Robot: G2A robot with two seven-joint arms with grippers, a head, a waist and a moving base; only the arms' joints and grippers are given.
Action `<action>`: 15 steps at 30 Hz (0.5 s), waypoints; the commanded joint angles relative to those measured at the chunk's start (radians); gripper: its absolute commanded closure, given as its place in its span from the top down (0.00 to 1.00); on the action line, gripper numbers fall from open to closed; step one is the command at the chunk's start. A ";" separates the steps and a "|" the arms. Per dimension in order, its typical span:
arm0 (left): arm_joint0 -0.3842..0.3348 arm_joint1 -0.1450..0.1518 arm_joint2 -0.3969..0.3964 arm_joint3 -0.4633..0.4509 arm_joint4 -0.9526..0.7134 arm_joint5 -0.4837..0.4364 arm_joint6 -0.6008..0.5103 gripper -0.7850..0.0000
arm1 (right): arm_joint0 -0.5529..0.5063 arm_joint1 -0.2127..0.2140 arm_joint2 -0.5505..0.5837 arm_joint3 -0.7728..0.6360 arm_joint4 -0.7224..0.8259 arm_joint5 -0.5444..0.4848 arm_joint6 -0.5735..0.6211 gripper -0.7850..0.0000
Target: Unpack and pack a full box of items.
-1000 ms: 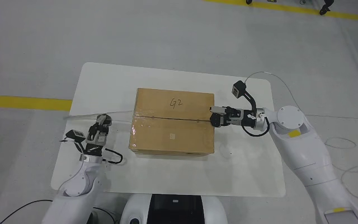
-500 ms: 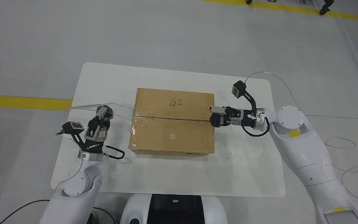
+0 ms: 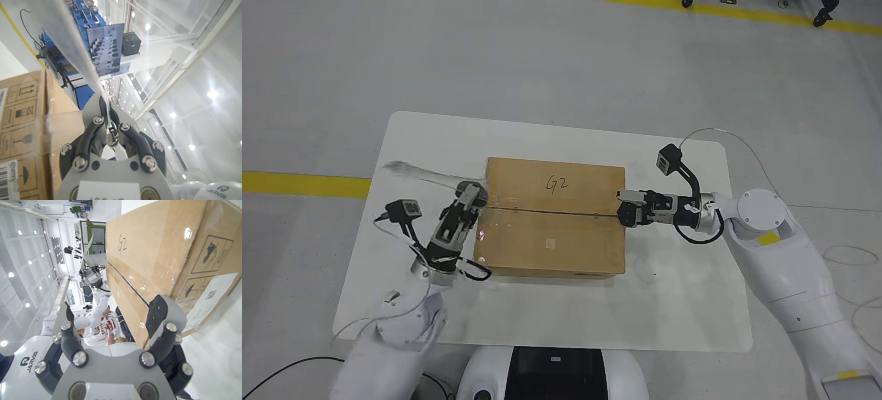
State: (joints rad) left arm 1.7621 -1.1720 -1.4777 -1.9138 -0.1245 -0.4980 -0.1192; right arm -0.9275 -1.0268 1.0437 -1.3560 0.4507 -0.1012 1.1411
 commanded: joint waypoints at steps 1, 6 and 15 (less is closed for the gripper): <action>-0.006 0.000 0.005 -0.012 0.092 0.031 0.002 0.00 | 0.000 0.000 0.000 0.000 0.000 0.000 0.000 1.00; -0.017 -0.005 0.049 -0.036 0.258 0.106 0.023 0.00 | 0.000 0.000 0.000 0.000 0.000 0.000 0.000 1.00; -0.042 -0.010 0.118 -0.043 0.394 0.207 -0.014 0.00 | 0.000 0.000 0.000 0.000 0.000 0.000 0.000 1.00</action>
State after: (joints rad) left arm 1.7231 -1.1815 -1.3649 -1.9571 0.2633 -0.2988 -0.1299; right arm -0.9275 -1.0268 1.0437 -1.3560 0.4507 -0.1012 1.1411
